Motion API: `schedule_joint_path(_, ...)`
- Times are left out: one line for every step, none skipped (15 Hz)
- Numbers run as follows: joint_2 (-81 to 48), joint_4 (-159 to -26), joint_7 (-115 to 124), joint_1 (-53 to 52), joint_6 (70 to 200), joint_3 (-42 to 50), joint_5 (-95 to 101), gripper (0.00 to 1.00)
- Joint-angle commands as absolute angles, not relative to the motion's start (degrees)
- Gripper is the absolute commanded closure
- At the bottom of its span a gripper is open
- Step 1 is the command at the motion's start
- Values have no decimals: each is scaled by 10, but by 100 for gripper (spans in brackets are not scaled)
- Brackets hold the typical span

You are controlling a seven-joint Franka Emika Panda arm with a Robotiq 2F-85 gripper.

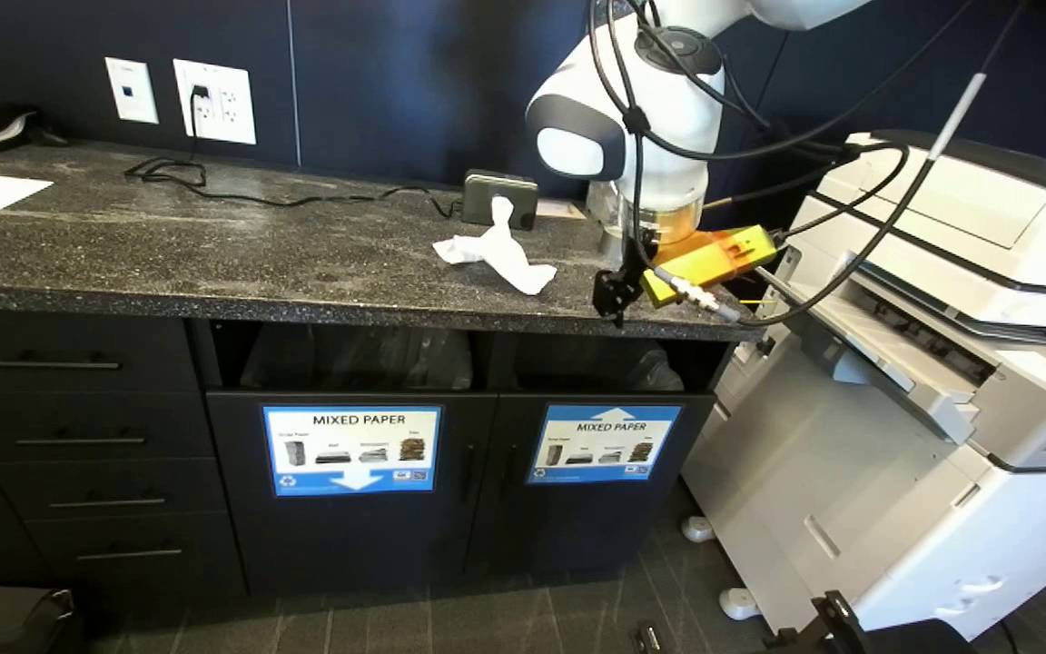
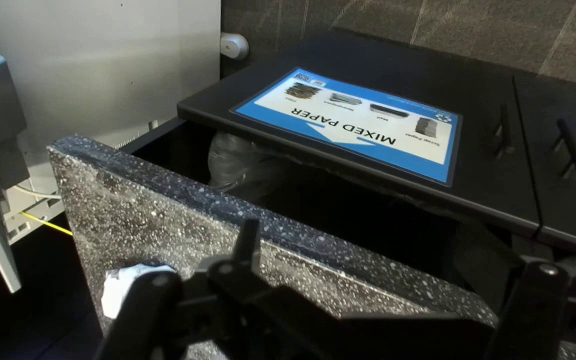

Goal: Put the tissue in the trash can.

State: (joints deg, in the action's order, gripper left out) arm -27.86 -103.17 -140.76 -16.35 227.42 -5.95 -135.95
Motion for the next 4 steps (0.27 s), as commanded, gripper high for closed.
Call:
schedule_joint_path(-285, -1038, -1385, -120, 2282, -106, -1330, 0)
schedule_joint_path(-290, -1038, -1385, -115, 2280, -106, -1329, 0)
schedule_joint_path(-293, -1038, -1385, -112, 2279, -106, -1329, 0)
schedule_joint_path(-294, -1038, -1385, -112, 2278, -106, -1328, 0)
